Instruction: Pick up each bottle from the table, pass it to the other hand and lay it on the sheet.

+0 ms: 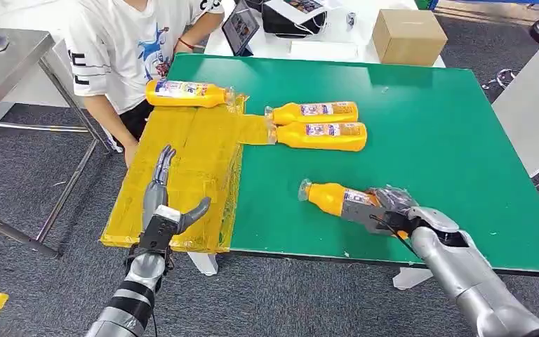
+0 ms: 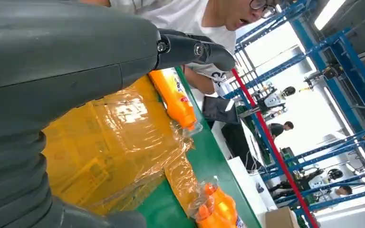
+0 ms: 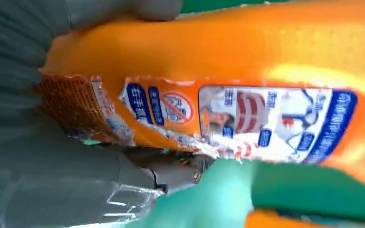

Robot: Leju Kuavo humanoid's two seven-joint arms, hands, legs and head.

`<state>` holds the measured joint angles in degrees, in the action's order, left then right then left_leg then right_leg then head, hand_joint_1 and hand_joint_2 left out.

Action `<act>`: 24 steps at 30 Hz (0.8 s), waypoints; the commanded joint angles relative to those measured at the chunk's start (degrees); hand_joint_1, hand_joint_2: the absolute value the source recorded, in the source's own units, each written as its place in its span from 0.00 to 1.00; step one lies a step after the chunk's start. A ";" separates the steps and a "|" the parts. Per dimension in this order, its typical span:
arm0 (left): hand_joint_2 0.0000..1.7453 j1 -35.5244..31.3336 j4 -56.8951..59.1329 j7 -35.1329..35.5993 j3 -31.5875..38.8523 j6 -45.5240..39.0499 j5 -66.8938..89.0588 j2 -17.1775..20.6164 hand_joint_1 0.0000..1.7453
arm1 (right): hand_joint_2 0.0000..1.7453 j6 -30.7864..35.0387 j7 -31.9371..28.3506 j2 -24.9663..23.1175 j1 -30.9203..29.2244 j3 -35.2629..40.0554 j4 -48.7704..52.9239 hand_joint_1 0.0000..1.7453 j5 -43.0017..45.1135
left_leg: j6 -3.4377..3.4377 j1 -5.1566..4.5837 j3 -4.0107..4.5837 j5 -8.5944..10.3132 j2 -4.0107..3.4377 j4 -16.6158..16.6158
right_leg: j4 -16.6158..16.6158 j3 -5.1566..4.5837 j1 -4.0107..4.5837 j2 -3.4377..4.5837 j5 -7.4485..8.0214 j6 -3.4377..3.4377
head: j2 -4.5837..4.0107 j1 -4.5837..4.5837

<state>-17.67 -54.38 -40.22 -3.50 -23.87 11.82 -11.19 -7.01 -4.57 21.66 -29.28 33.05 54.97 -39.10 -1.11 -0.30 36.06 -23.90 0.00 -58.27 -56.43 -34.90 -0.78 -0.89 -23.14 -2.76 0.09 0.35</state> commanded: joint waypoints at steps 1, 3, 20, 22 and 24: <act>1.00 -0.85 2.60 0.22 1.06 3.27 -0.04 -1.17 0.00 | 1.00 20.57 -6.40 -12.82 8.80 -10.94 11.00 1.00 0.47 | 0.13 0.08 -0.33 -0.15 -0.17 0.06 | 0.06 0.28 0.07 0.24 -0.08 0.14 | 0.00 -0.04; 1.00 -0.42 2.28 0.22 2.08 4.72 0.60 -2.00 0.00 | 1.00 22.28 -5.93 -15.51 10.79 -12.80 16.03 1.00 -2.07 | 0.17 0.12 -0.40 -0.19 -0.33 0.09 | 0.07 0.29 0.11 0.39 -0.08 0.18 | 0.00 0.00; 1.00 0.23 -1.30 6.78 -0.67 21.76 -7.28 -4.22 0.00 | 1.00 47.01 -25.58 -27.27 17.94 -26.51 34.56 1.00 3.63 | 0.09 0.04 0.02 -0.05 0.10 0.02 | -0.01 -0.01 0.02 -0.05 -0.08 0.12 | 0.00 -0.02; 1.00 -0.12 -1.75 9.36 -2.15 27.99 -12.70 -4.28 0.00 | 1.00 47.01 -26.83 -27.34 19.07 -26.76 34.68 1.00 2.94 | 0.10 0.04 0.00 -0.06 0.21 0.02 | -0.02 0.04 0.02 -0.17 -0.14 0.13 | 0.00 -0.02; 1.00 -0.42 -1.64 11.74 -3.15 34.75 -19.42 -4.02 0.00 | 1.00 45.75 -28.24 -26.53 19.39 -25.49 31.60 1.00 2.95 | 0.10 0.07 -0.06 -0.08 0.24 0.02 | 0.01 0.11 0.05 -0.19 -0.15 0.13 | 0.00 0.00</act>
<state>-16.10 -56.33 -33.65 -3.35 -2.07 4.63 -15.41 39.00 -29.56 -3.17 -10.97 10.18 87.67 -36.04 -1.11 -0.28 36.21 -23.88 0.14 -58.26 -56.43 -35.03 -0.77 -1.03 -23.16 -2.73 0.09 0.35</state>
